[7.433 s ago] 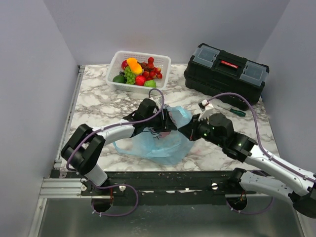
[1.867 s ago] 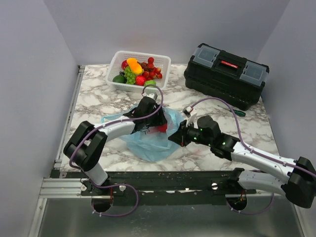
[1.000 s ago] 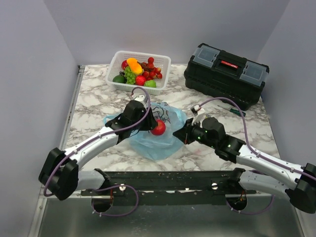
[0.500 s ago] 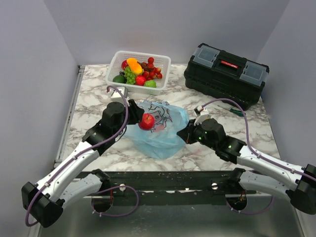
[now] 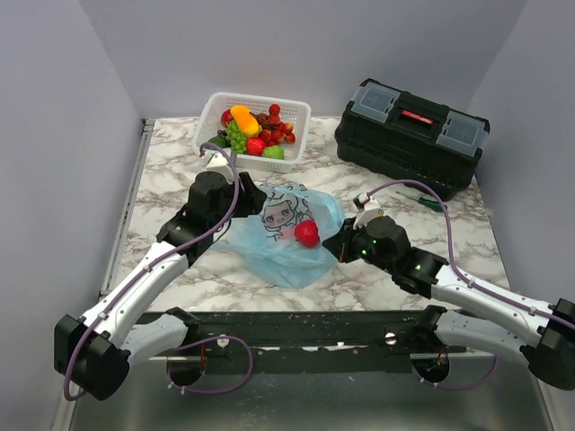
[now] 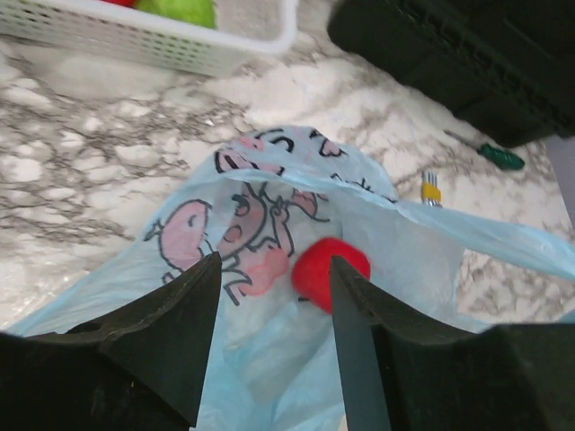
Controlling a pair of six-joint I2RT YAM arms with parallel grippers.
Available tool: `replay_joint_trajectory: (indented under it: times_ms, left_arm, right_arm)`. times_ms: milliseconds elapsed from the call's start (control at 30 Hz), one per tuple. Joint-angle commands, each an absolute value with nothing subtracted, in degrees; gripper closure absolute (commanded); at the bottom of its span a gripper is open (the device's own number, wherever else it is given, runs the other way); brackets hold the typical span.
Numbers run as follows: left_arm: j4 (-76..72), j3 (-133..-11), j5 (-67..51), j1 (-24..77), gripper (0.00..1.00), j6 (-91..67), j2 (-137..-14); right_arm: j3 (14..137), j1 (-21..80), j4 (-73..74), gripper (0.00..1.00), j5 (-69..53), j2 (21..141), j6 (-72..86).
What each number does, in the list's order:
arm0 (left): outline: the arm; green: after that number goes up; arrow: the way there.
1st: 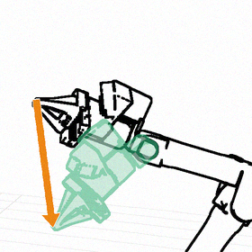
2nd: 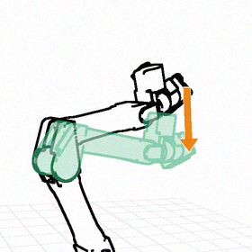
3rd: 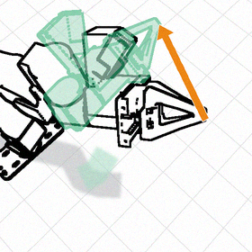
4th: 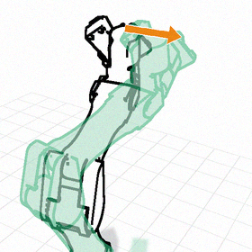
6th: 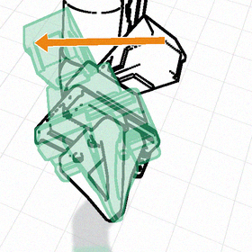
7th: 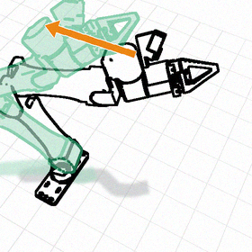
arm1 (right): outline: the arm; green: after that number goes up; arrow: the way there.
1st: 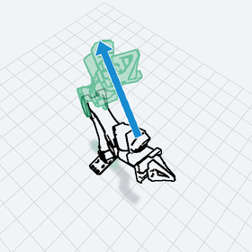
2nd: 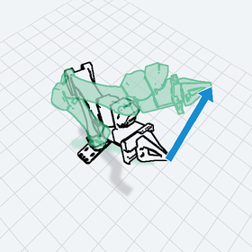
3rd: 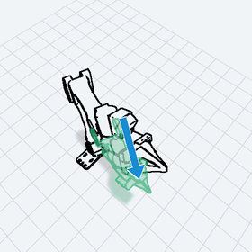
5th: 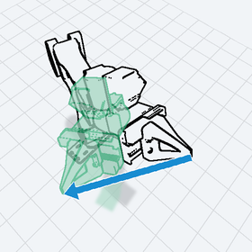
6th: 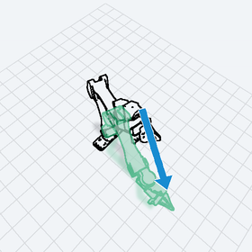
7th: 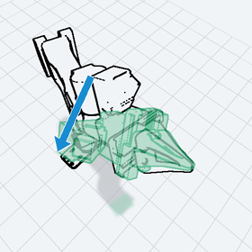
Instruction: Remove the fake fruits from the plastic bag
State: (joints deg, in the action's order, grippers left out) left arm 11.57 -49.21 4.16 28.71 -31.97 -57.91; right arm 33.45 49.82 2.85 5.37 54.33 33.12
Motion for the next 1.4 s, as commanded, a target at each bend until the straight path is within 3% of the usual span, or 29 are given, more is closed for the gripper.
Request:
replay_joint_trajectory:
  times_ms: [0, 67, 233, 533, 800, 1067, 1367]
  left_arm:
    - [6.4, -45.0, -13.7, 29.0, 0.46, -30.5, -59.2]
    - [3.4, -43.2, -17.6, 31.0, 0.43, -30.5, -60.0]
    - [3.6, -44.1, -12.3, 38.2, 0.43, -31.3, -66.0]
    - [4.5, -49.1, -5.4, 39.3, 0.35, -33.7, -78.8]
    - [6.9, -57.7, -5.3, 38.7, 0.19, -32.5, -89.1]
    - [8.8, -64.3, -7.2, 38.2, 0.19, -29.9, -97.2]
    - [4.8, -59.8, -10.8, 38.8, 0.22, -31.3, -97.8]
  right_arm:
    - [32.5, 50.1, 2.6, 0.99, 5.1, 54.9, 32.0]
    - [32.5, 50.1, 2.6, 0.99, 4.7, 55.7, 32.0]
    - [32.4, 50.1, 2.6, 0.99, 3.9, 56.0, 31.9]
    - [32.7, 50.1, 3.7, 0.99, 5.2, 53.6, 32.2]
    - [32.5, 50.1, 3.6, 0.99, 5.4, 53.2, 32.7]
    - [32.6, 50.1, 4.3, 0.99, 5.9, 52.9, 32.6]
    - [32.5, 50.1, 4.0, 0.99, 6.1, 53.6, 32.8]
